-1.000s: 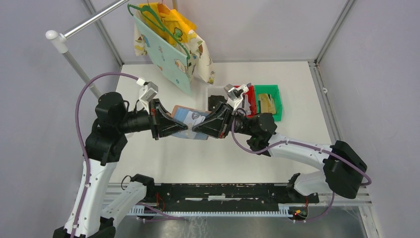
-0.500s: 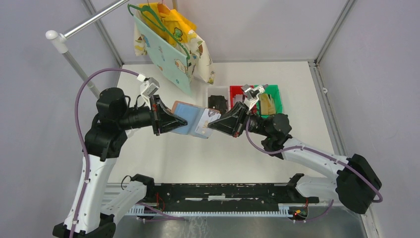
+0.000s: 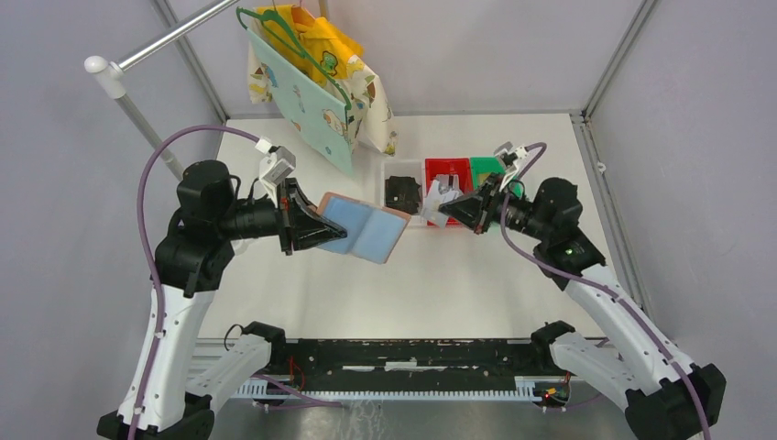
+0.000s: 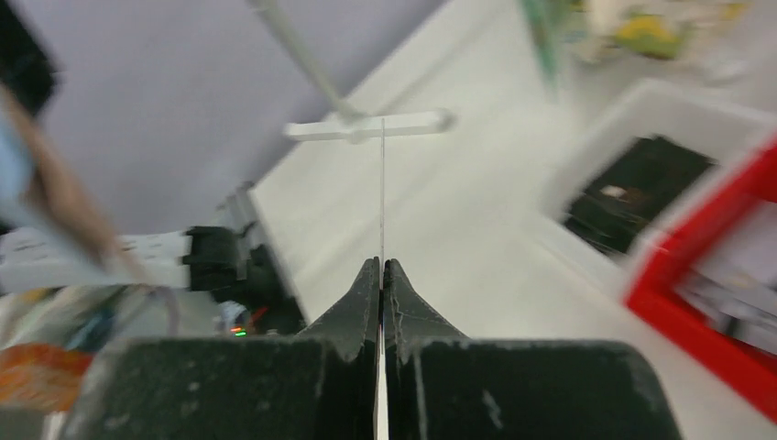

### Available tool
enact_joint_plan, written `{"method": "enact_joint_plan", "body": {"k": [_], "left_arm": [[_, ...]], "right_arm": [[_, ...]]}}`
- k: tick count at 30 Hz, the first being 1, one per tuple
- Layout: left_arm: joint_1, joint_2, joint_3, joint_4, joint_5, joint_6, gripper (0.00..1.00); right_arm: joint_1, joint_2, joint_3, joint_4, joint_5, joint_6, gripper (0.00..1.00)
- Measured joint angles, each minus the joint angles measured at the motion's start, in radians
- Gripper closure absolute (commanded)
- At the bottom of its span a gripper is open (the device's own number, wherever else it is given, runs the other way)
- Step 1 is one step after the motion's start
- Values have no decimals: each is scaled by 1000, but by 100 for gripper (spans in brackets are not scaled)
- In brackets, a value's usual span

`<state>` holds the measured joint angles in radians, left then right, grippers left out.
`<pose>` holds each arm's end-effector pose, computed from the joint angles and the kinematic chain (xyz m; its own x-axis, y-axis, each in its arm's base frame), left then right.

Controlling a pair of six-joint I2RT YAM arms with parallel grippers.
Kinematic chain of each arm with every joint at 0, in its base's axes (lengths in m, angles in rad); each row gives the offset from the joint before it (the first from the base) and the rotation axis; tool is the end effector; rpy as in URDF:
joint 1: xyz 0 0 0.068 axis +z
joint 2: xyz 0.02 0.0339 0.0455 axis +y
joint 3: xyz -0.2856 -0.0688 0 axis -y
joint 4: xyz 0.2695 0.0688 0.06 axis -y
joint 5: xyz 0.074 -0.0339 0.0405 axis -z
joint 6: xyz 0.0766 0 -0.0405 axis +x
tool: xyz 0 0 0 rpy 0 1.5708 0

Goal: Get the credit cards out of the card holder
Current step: Place the credit card in the storage box.

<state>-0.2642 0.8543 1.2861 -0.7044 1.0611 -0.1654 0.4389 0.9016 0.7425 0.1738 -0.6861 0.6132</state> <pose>0.1364 -0.1062 0.4662 -0.4109 0.0280 -0.9112 0.8833 0.2596 -0.3904 0.2072 0.1509 0.3560 -0.5083 0.2533 -0.8231 -0.7455 0.3490 0.5678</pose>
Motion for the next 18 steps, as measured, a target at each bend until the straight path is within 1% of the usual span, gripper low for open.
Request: {"method": "enact_joint_plan", "body": {"k": [2,4,6,8,13,18], "left_arm": [[0,0,0,-4,51,32,98],[0,-5,0,-11,92,74,98],[0,-12,1,-31,124,129,98],[0,-19,5,-77,159,215,98],[0,-28,6,-224,214,451,98],[0,-38,4,-402,215,740,98]], "right_arm": [[-54,0,65,-172,56,-106,100],[-96,8,113,-306,118,-197,100],[-122,29,151,-410,183,-271,100],[-140,83,197,-506,282,-347,100],[-193,267,263,-608,460,-468,100],[-233,465,316,-655,550,-541,100]]}}
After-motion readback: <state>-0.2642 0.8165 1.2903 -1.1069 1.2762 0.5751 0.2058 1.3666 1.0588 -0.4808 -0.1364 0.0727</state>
